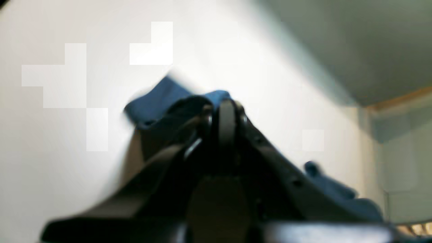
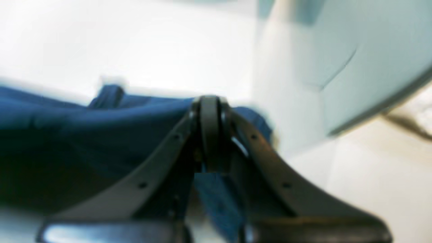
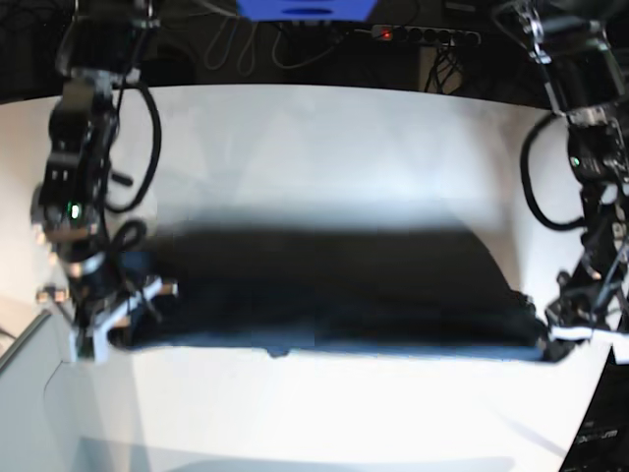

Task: Layout the t-shirt on the table in an organized manner, then fold the t-shirt properly
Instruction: 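Lift the shirt with both grippers, shake it, and lay it flat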

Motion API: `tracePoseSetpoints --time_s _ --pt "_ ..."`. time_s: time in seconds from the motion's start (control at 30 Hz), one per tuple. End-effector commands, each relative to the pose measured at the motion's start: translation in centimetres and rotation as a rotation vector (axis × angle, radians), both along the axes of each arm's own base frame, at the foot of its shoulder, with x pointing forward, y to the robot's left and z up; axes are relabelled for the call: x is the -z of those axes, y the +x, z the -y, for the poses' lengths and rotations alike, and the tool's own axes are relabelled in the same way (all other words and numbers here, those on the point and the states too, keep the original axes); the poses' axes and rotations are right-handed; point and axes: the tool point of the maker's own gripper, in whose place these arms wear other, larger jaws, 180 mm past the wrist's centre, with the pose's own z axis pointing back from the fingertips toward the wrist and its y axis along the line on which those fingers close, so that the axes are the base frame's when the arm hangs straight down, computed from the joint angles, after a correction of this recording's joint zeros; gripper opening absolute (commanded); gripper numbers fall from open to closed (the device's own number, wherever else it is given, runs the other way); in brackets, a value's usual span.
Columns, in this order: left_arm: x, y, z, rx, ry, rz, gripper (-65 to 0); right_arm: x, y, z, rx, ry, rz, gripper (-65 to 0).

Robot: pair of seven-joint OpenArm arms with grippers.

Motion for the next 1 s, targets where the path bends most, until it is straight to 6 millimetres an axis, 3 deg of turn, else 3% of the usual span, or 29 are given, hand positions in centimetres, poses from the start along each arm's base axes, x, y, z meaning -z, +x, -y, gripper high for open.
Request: tracePoseSetpoints --time_s 0.0,0.1,0.3,0.47,0.6,0.8,0.87,0.97 --pt "-3.0 1.8 -0.5 -0.005 0.022 0.072 -65.0 -3.0 2.1 0.0 -0.004 0.010 0.090 -65.0" --pt "-6.6 5.2 0.2 0.017 0.015 0.138 -65.0 -6.2 5.7 0.9 0.003 0.007 0.151 -65.0" --pt "-13.1 11.5 1.4 0.050 -0.014 0.218 -65.0 -14.4 11.7 1.7 0.010 0.034 0.293 -65.0" --pt "-19.8 14.7 2.8 0.082 -0.019 0.305 -65.0 -22.5 14.4 2.1 0.010 0.046 0.427 -65.0" --pt "-25.3 15.2 3.4 0.096 -0.012 0.398 -65.0 -27.8 14.8 1.8 0.000 0.041 0.521 -65.0" --pt "-29.7 13.8 4.3 0.121 0.022 0.502 -65.0 -31.6 13.1 1.9 -0.003 -0.011 0.618 -65.0" --pt "-29.3 13.0 4.5 0.125 0.044 0.512 -65.0 -31.2 12.2 1.8 -0.002 -0.027 0.629 -65.0" --pt "-26.9 11.6 5.1 0.139 0.069 0.497 -65.0 -29.9 10.3 1.5 -0.005 -0.056 0.639 -65.0"
